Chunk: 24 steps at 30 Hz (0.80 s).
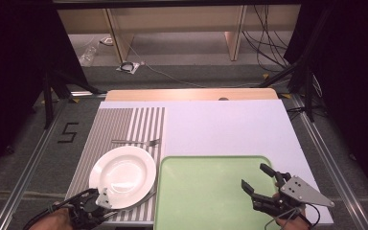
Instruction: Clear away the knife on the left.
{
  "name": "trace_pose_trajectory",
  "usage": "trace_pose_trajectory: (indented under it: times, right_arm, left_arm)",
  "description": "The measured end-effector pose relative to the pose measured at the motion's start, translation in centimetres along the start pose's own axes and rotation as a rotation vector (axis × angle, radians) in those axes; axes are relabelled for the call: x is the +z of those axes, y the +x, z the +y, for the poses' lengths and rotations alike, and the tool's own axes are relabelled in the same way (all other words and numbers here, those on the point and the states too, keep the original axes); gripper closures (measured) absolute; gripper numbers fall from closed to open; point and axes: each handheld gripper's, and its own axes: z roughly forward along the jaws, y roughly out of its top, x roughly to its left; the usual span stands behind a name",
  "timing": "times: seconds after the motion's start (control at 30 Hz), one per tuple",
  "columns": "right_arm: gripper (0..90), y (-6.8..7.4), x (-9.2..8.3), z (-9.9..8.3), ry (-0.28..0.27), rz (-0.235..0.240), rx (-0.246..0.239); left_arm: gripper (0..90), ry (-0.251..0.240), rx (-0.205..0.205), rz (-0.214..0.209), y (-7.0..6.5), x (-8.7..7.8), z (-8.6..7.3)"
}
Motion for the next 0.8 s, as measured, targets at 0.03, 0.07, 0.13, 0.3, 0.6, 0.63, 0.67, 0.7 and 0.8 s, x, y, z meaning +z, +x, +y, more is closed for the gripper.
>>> trace_pose_trajectory:
  times: [0.03, 0.07, 0.13, 0.3, 0.6, 0.63, 0.67, 0.7, 0.8]
  right_arm:
    - [21.3, 0.0, 0.0, 0.0, 0.000, 0.000, 0.001]
    - [21.3, 0.0, 0.0, 0.0, 0.000, 0.000, 0.001]
    - [21.3, 0.0, 0.0, 0.0, 0.001, 0.000, 0.000]
    - [21.3, 0.0, 0.0, 0.0, 0.001, 0.000, -0.001]
    - [21.3, 0.0, 0.0, 0.0, 0.001, 0.001, 0.000]
    - [21.3, 0.0, 0.0, 0.0, 0.001, 0.001, 0.000]
    - [21.3, 0.0, 0.0, 0.0, 0.001, 0.001, -0.001]
    - [21.3, 0.0, 0.1, 0.0, 0.000, 0.002, -0.001]
    - [21.3, 0.0, 0.1, -0.1, 0.003, 0.001, 0.001]
  left_arm:
    - [78.5, -0.001, 0.006, 0.002, 0.0, 0.0, 0.0]
    - [78.5, 0.000, -0.001, -0.004, -0.1, 0.0, 0.0]
    - [78.5, -0.002, -0.001, -0.009, -0.1, -0.2, -0.1]
    - [78.5, -0.009, -0.006, -0.025, -0.1, -0.6, -0.4]
    - [78.5, -0.050, 0.009, -0.067, -0.7, -0.8, -0.1]
    - [78.5, -0.062, 0.013, -0.071, -0.8, -0.9, 0.1]
    - [78.5, -0.077, 0.015, -0.074, -0.9, -1.0, 0.2]
    - [78.5, -0.094, 0.024, -0.077, -1.0, -1.1, 0.5]
    - [78.5, -0.139, 0.023, -0.063, -1.4, -1.4, 1.3]
